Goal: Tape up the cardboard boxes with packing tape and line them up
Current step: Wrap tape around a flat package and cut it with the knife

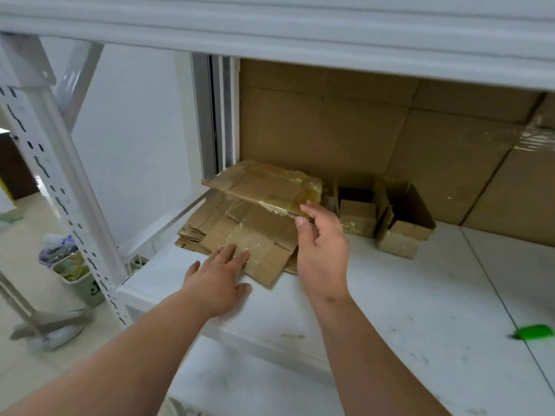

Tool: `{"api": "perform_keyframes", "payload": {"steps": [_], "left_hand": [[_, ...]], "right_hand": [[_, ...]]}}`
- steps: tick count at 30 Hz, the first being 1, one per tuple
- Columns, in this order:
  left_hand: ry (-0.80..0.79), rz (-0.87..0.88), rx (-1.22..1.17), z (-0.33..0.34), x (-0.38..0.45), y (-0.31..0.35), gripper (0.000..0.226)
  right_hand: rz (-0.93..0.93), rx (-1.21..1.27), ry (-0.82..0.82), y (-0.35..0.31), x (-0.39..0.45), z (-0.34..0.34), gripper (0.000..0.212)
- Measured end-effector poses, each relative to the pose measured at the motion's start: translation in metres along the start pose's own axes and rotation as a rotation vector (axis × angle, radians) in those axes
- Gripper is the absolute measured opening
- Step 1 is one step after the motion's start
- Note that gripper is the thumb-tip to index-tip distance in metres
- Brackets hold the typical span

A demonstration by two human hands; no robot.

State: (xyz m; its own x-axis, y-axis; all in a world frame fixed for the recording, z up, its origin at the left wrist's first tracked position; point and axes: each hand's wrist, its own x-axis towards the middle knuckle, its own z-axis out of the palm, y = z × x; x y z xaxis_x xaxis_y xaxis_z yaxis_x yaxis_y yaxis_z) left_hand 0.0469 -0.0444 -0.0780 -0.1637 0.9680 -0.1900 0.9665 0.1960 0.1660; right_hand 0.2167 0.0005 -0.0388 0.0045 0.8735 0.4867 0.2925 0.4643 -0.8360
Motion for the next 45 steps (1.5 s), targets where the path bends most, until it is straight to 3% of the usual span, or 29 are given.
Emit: {"api": "perform_keyframes", "payload": {"steps": [4, 7, 9, 12, 15, 18, 20, 24, 28, 31, 34, 38, 45], "left_hand": [[-0.051, -0.047, 0.011, -0.007, 0.014, 0.001, 0.075], [0.021, -0.076, -0.117, -0.012, 0.021, 0.009, 0.076], [0.194, -0.069, -0.395, -0.012, 0.019, 0.019, 0.073], [0.608, -0.074, -0.742, -0.017, 0.006, 0.038, 0.064], [0.823, 0.103, -0.599, -0.022, -0.011, 0.065, 0.071], [0.741, 0.407, -0.251, -0.019, -0.017, 0.097, 0.080], [0.649, 0.429, -0.171, -0.015, -0.018, 0.117, 0.068], [0.727, 0.391, -0.377, -0.013, -0.025, 0.146, 0.044], [0.770, 0.346, -0.644, -0.014, -0.042, 0.192, 0.030], [0.655, 0.304, -0.996, -0.019, -0.062, 0.234, 0.027], [0.562, 0.276, -1.258, -0.018, -0.072, 0.268, 0.027], [0.427, 0.199, -1.389, -0.004, -0.078, 0.299, 0.031], [0.329, 0.039, -1.413, 0.030, -0.081, 0.326, 0.025]], "right_hand": [[-0.028, -0.020, 0.103, 0.004, -0.001, -0.017, 0.028], [-0.010, -0.023, 0.160, 0.010, -0.001, -0.031, 0.027], [0.008, -0.047, 0.135, 0.016, -0.005, -0.041, 0.028], [0.035, -0.080, 0.124, 0.026, -0.014, -0.052, 0.028], [0.045, -0.124, 0.125, 0.035, -0.022, -0.063, 0.028], [-0.002, -0.150, 0.132, 0.038, -0.029, -0.074, 0.027], [-0.023, -0.132, 0.120, 0.036, -0.034, -0.086, 0.026], [-0.076, -0.099, 0.051, 0.035, -0.041, -0.129, 0.039], [0.060, -0.091, 0.126, 0.054, -0.040, -0.206, 0.055], [0.193, -0.149, 0.249, 0.079, -0.037, -0.262, 0.060], [0.279, -0.048, 0.258, 0.094, -0.036, -0.304, 0.067], [0.272, 0.259, 0.192, 0.095, -0.042, -0.333, 0.050], [0.251, 0.246, 0.147, 0.105, -0.056, -0.365, 0.040]]}}
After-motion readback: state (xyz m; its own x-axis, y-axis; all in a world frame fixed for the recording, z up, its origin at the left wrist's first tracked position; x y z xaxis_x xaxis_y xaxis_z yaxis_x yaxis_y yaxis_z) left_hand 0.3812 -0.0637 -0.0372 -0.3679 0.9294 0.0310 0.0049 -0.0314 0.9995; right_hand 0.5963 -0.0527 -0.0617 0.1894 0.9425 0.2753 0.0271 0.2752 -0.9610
